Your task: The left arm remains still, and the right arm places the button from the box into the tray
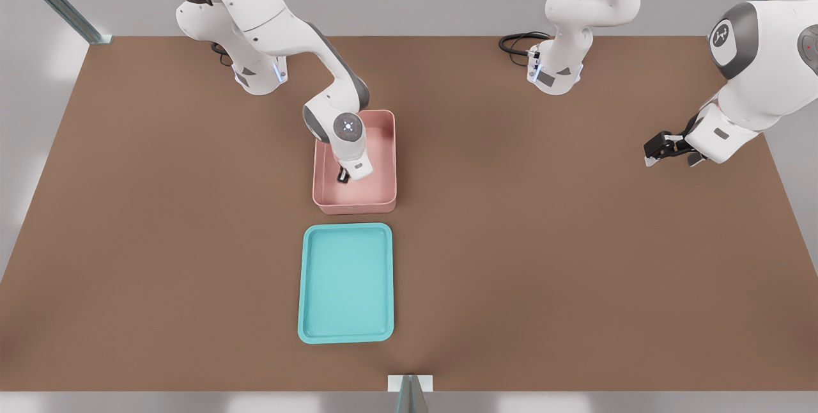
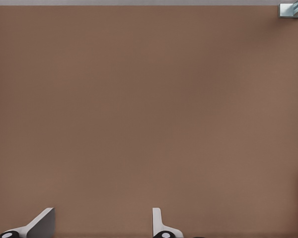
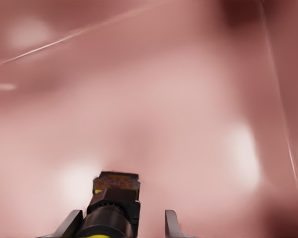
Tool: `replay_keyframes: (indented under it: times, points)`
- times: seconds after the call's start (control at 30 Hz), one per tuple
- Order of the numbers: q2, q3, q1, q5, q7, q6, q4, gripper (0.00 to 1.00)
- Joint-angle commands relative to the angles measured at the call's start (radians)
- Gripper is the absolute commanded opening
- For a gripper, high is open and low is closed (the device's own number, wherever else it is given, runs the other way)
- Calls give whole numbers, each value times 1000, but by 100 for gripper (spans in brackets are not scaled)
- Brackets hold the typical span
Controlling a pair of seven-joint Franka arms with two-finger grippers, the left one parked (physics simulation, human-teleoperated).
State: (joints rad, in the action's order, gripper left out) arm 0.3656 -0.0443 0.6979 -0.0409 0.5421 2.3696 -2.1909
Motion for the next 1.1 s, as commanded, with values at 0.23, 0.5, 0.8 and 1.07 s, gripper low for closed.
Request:
replay_keyframes:
  times: [0.23, 0.5, 0.8, 1.07]
  points:
    - [-4, 0, 0, -1, 113, -3, 2, 56]
    - [-20, 0, 0, -1, 118, -9, 3, 43]
    - [-148, 21, -67, 39, 96, -477, 388, 39]
    - [386, 133, -144, 32, 58, -322, 1013, 39]
